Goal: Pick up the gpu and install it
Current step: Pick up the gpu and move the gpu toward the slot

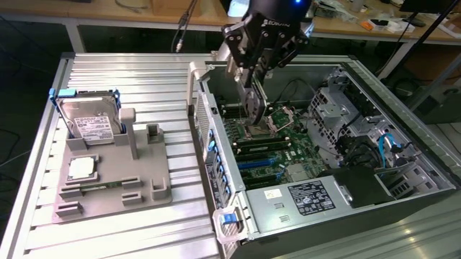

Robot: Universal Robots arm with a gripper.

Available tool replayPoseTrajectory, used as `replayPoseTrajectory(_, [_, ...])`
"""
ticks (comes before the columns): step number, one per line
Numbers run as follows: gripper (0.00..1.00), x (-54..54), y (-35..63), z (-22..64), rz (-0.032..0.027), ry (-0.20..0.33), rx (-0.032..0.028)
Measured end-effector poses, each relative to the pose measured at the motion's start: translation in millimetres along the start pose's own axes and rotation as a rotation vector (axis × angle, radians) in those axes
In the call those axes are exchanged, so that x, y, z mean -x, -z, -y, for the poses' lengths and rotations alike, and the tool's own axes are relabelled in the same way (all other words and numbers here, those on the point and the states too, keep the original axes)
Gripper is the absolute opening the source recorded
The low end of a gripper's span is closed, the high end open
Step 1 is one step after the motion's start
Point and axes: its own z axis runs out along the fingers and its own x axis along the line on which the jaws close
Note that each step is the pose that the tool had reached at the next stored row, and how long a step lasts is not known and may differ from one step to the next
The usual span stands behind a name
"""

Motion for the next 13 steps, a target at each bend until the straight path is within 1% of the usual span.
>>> replayPoseTrajectory(4, [0.27,21.1,0.2,0.1,0.0000,0.000,0.0000])
replayPoseTrajectory(13, [0.27,61.6,0.7,0.2,0.0000,0.000,0.0000])
